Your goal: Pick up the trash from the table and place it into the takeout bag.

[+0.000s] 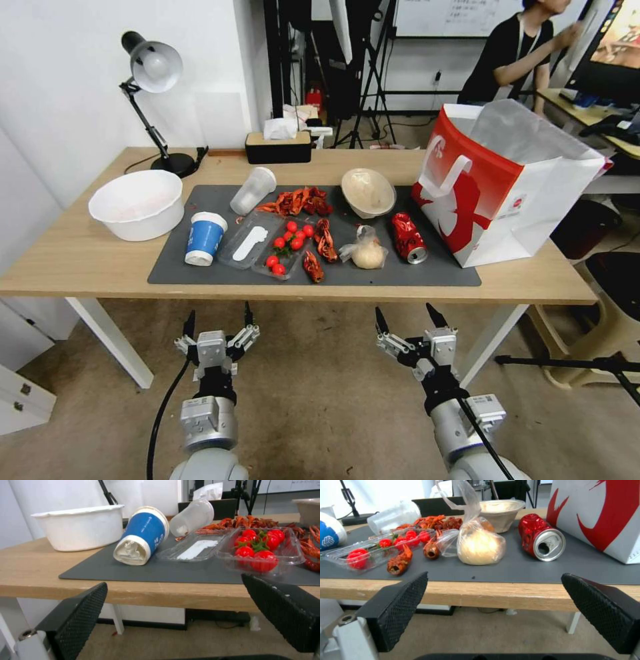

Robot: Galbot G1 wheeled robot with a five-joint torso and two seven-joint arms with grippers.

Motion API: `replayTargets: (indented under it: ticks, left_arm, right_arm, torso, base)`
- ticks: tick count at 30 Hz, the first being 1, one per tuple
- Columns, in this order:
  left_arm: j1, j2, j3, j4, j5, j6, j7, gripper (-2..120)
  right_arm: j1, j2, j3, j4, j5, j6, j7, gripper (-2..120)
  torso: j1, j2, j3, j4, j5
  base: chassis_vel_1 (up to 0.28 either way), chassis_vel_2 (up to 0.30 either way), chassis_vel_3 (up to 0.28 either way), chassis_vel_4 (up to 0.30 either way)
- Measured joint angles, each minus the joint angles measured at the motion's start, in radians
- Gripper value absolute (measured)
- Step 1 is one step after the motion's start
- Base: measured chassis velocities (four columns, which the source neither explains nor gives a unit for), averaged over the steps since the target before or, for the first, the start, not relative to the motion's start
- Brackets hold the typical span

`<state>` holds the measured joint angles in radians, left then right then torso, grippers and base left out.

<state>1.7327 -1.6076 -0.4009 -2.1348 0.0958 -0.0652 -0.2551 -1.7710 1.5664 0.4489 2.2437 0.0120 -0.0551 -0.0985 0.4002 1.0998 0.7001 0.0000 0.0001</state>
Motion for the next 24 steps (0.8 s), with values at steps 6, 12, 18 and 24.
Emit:
replayTargets:
  ticks: [6,12,18,24]
  left_arm:
    - [0.002,0.0,-0.002,-0.002,0.0,0.0,0.001,100]
    - [0.004,0.001,-0.003,-0.007,0.0,-0.005,0.007,100]
    - [0.002,0.005,-0.005,-0.004,-0.002,-0.009,0.019,100]
    - [0.001,0.016,-0.02,-0.001,-0.002,-0.011,0.023,100]
  right_arm:
    - [0.0,0.001,0.0,0.0,0.0,0.003,0.006,100]
    - [0.0,0.0,0.004,0.001,0.001,0.007,0.012,100]
    - [0.022,-0.012,0.003,-0.007,0.023,0.007,0.014,100]
    - [0.134,-0.078,0.013,-0.034,0.093,-0.002,0.035,100]
  torso:
    - [0.0,0.0,0.0,0.0,0.0]
    - [0.0,0.0,0.0,0.0,-0.0001]
    - [0.0,0.0,0.0,0.0,-0.0001]
    - [0.0,0.0,0.0,-0.0001,0.0]
  base:
    - [0.0,0.0,0.0,0.0]
    - [0.0,0.0,0.0,0.0]
    - [0.0,0.0,0.0,0.0]
    - [0.0,0.0,0.0,0.0]
